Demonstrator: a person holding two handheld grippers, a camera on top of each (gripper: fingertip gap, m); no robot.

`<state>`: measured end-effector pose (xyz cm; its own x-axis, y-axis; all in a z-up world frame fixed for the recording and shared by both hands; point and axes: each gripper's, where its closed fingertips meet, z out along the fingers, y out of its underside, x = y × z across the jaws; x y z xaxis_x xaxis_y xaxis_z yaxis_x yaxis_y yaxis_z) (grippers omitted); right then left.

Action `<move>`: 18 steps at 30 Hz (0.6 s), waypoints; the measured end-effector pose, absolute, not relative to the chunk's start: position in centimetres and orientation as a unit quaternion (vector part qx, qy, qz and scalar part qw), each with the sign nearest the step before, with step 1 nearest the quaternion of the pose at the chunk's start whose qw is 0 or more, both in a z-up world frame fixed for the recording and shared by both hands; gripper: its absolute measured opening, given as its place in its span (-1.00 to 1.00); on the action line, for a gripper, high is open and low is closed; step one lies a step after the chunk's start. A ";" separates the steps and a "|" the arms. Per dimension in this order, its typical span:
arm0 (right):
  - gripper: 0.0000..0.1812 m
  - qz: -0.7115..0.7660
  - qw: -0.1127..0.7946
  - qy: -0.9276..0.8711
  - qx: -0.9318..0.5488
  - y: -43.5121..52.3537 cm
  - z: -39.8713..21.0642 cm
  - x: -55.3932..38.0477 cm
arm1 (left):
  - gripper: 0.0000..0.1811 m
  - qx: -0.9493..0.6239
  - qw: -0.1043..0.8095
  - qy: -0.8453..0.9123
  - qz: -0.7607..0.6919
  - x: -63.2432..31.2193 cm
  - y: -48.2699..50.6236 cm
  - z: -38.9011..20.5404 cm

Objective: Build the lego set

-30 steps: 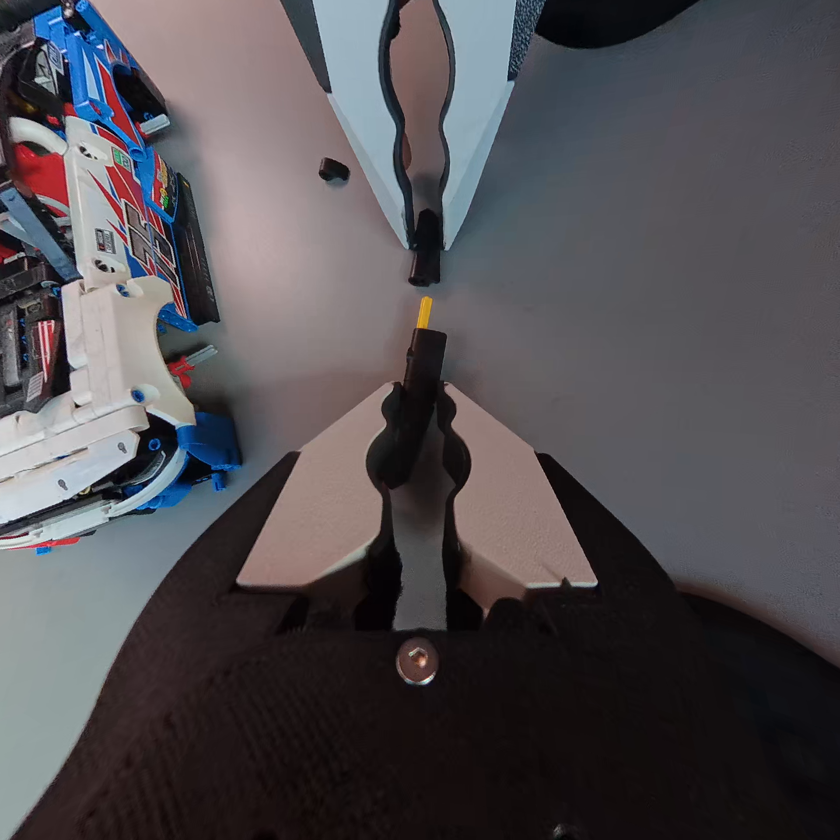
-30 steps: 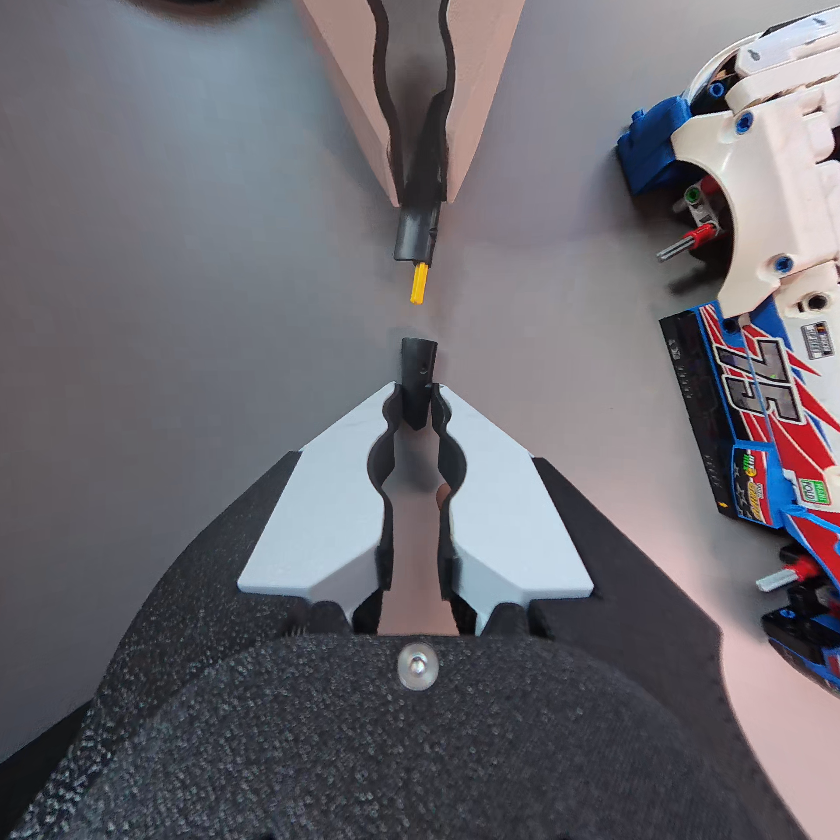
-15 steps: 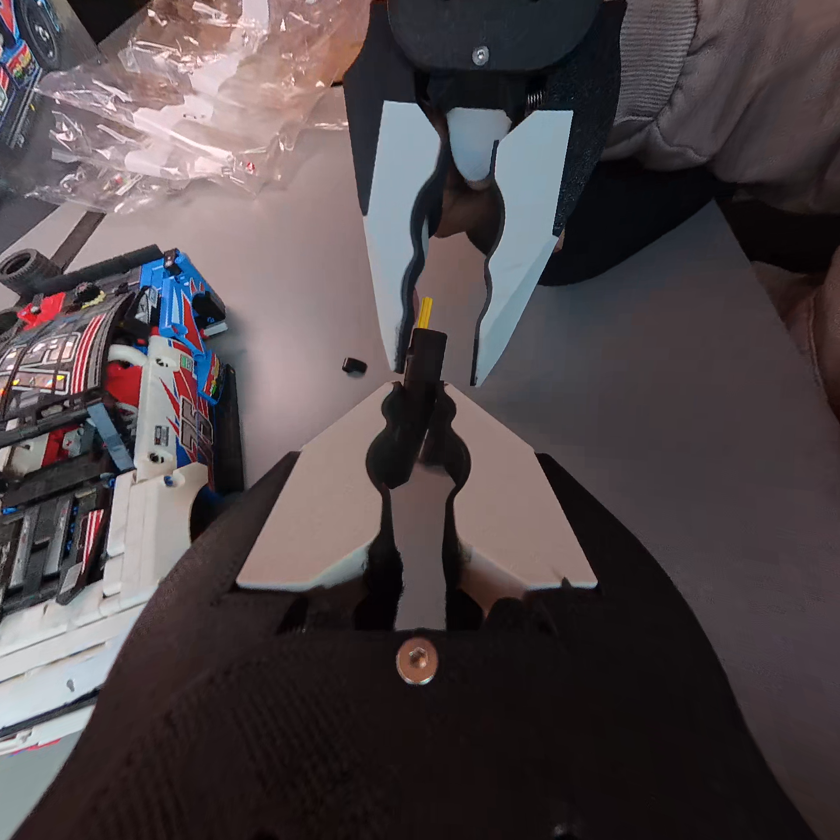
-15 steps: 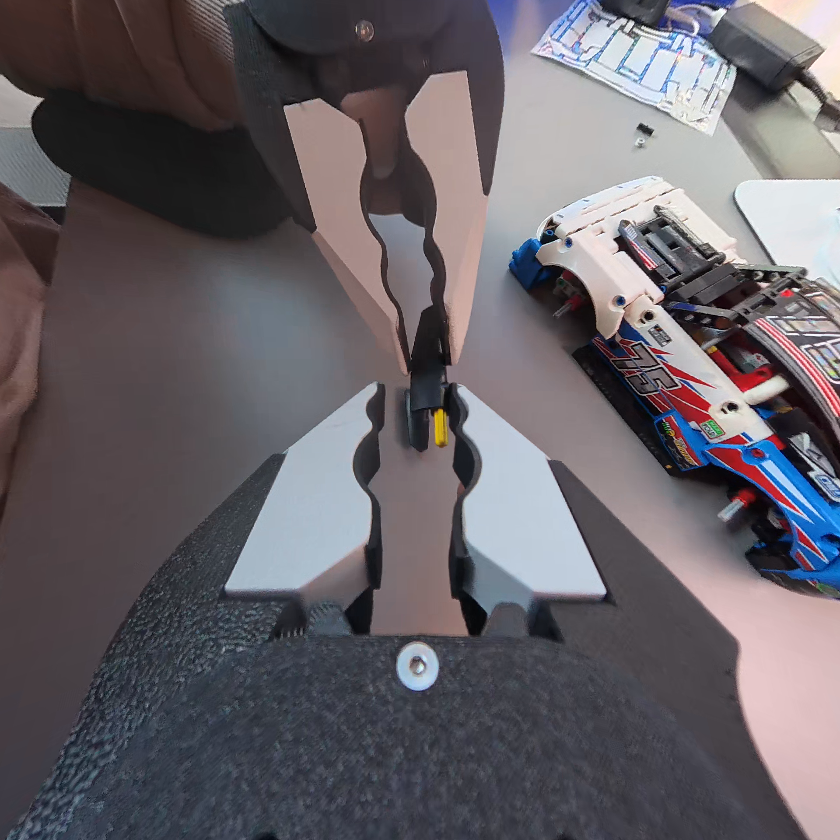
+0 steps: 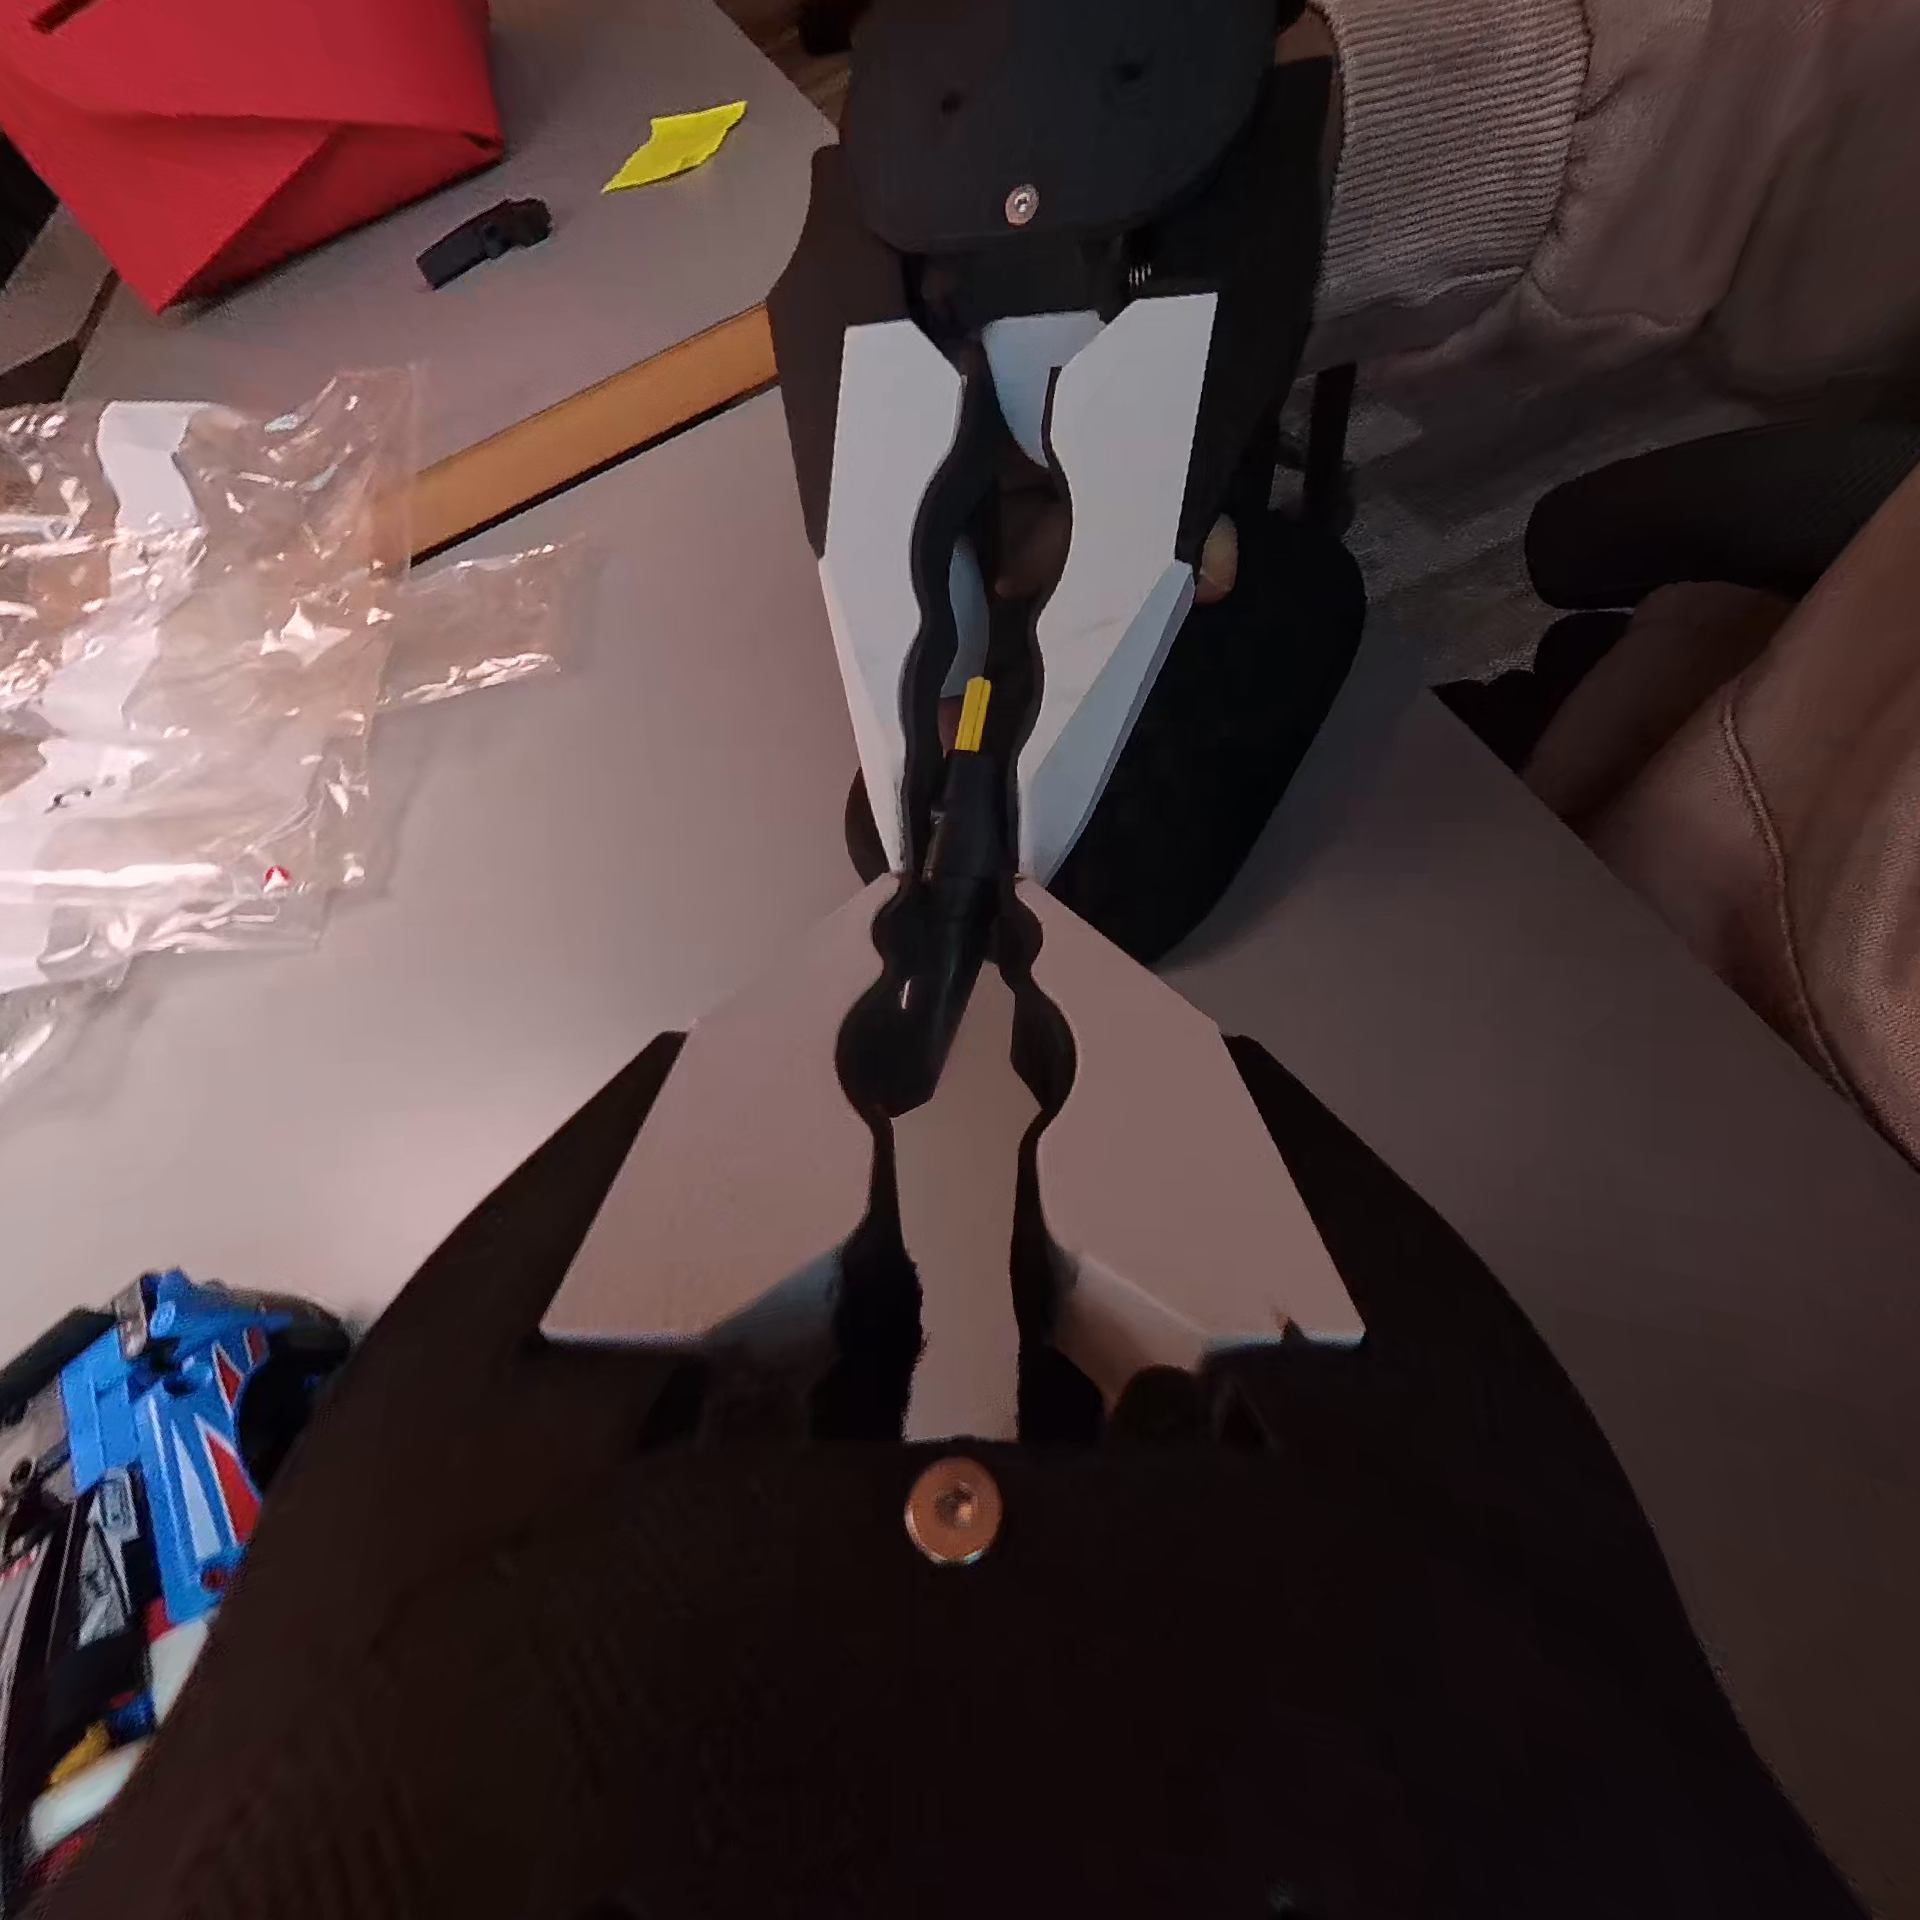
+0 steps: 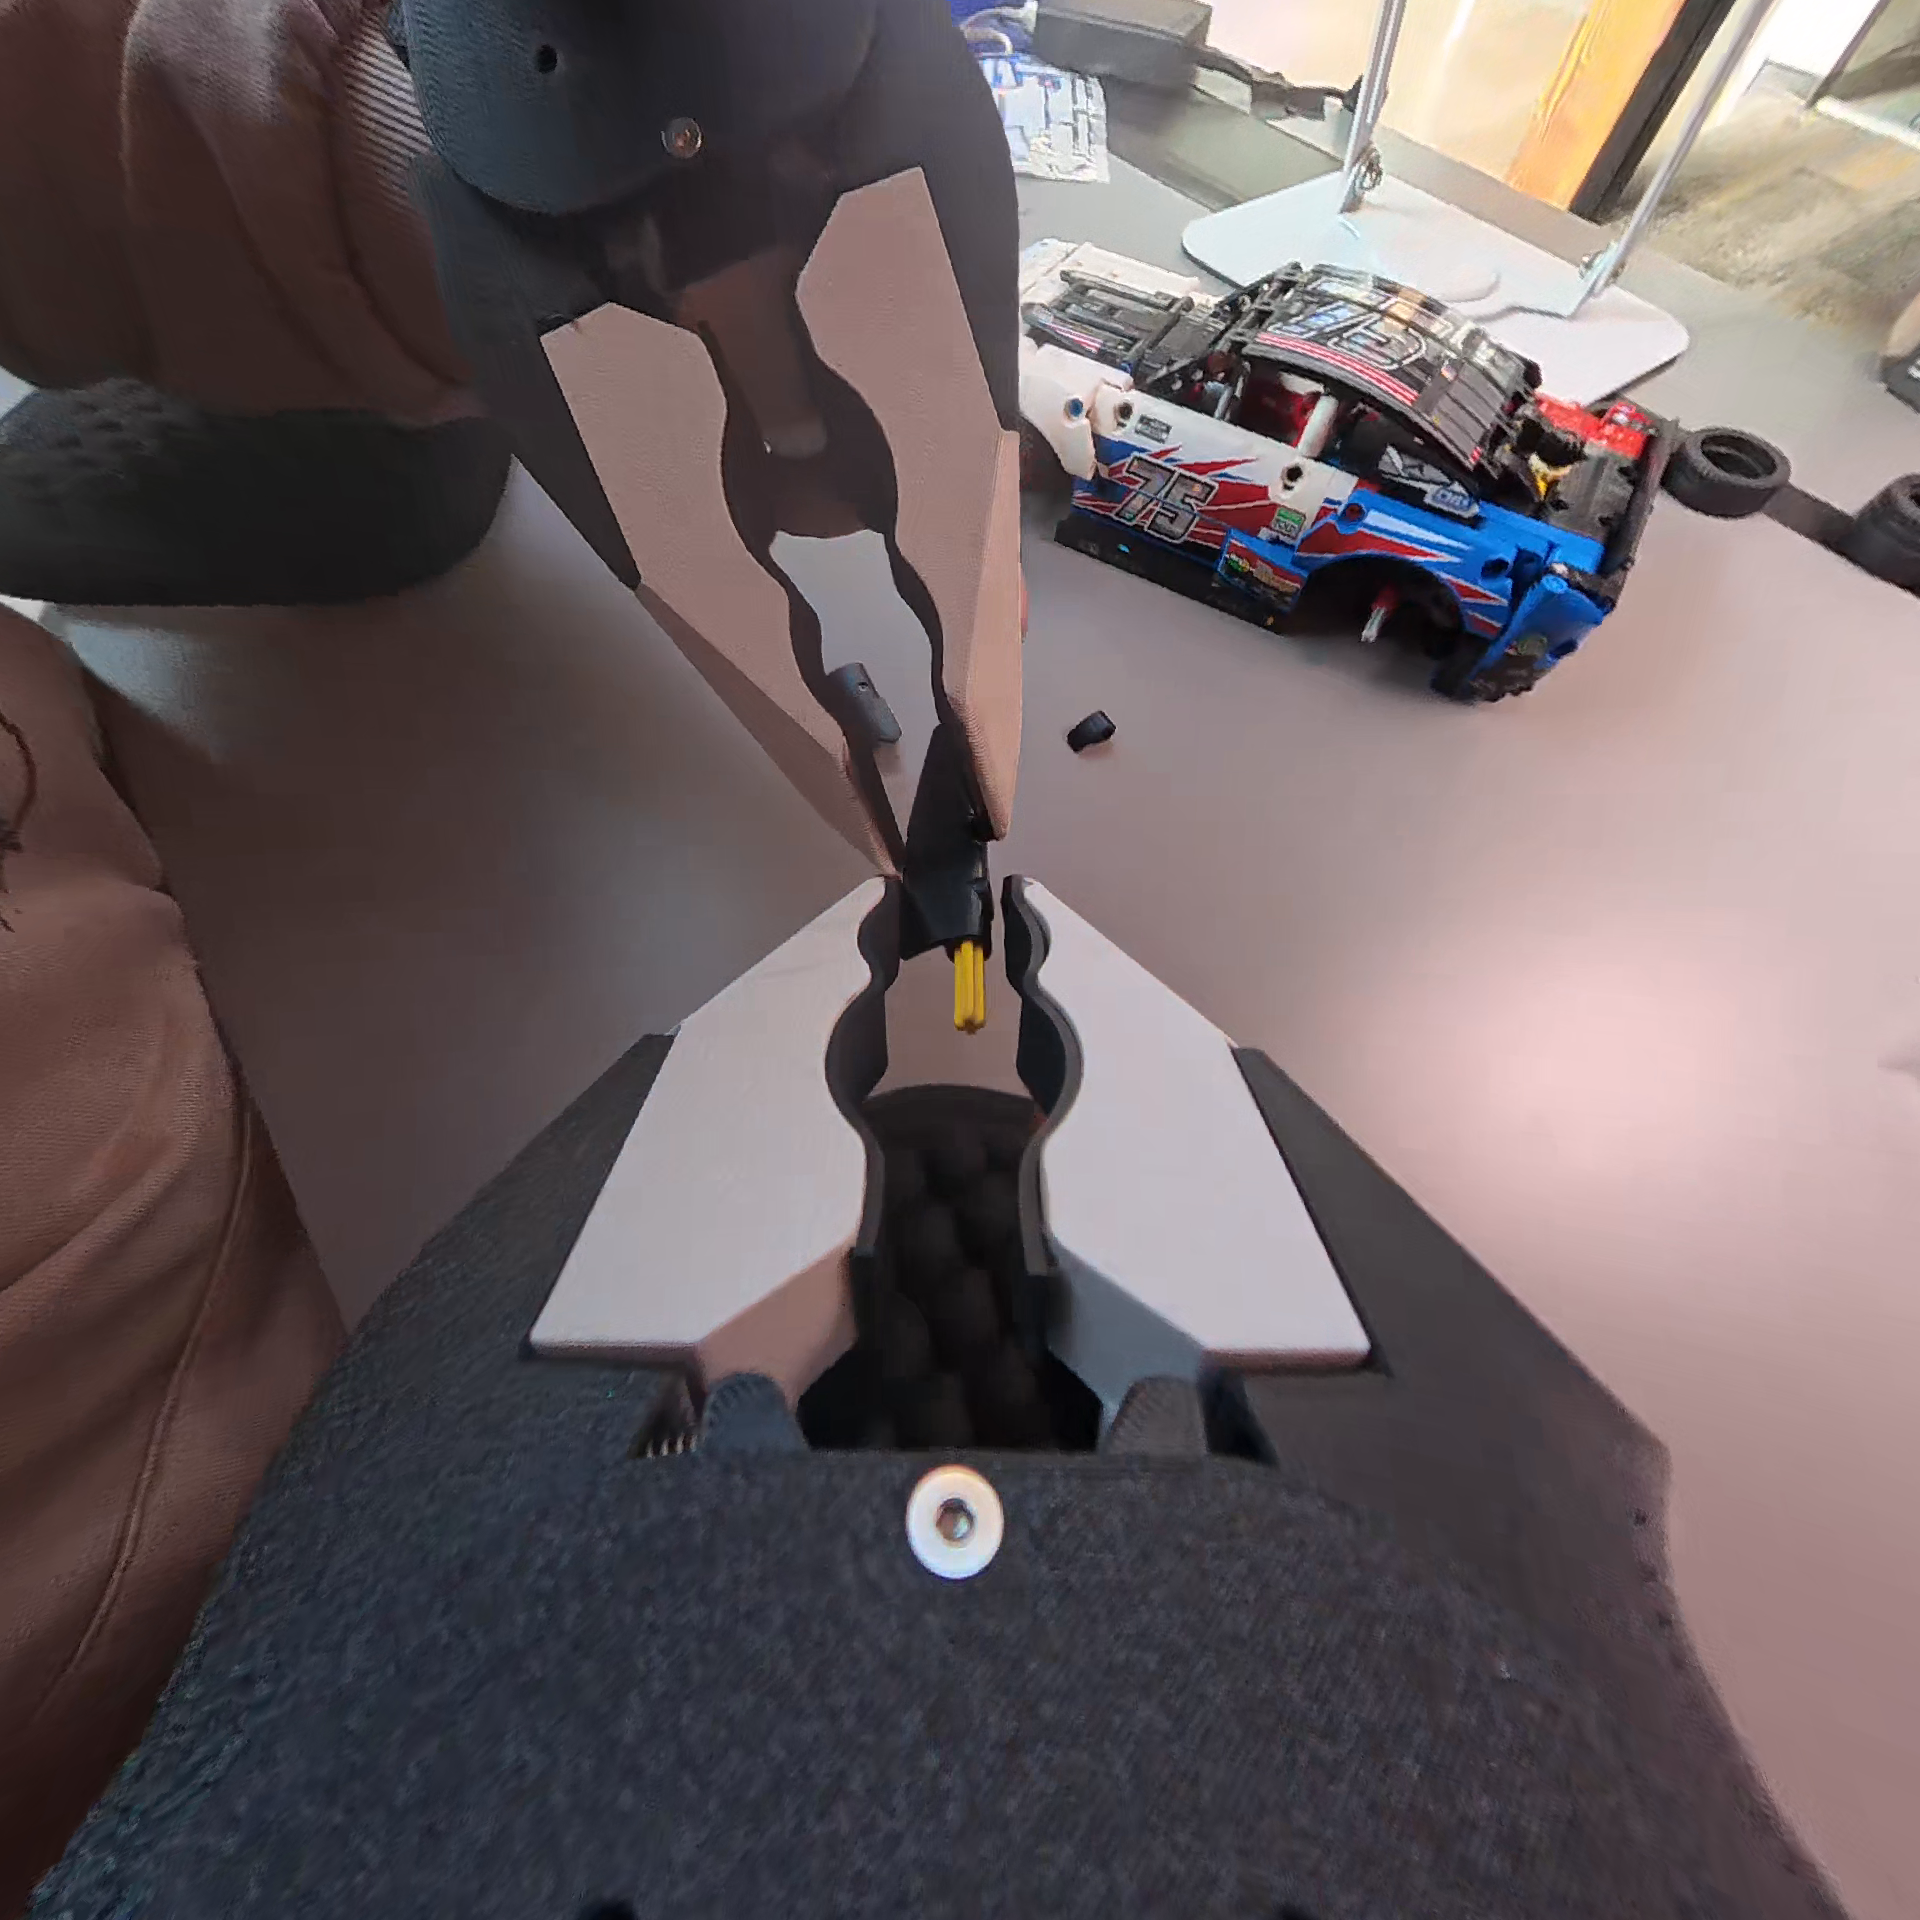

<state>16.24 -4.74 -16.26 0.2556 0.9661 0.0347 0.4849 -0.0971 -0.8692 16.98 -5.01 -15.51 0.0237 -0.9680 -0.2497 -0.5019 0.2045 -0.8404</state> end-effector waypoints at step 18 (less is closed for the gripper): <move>-0.84 0.399 0.328 -0.662 -0.543 -7.0 -15.8 6.4 | -0.83 -0.633 0.479 0.542 -0.278 7.2 -6.8 -15.0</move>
<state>6.37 -7.04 -15.81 -0.1956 0.9807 0.0020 0.4573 0.0930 -0.8844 7.23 -6.82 -14.96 0.2590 -0.9513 -0.1669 -0.4198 0.0448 -0.9065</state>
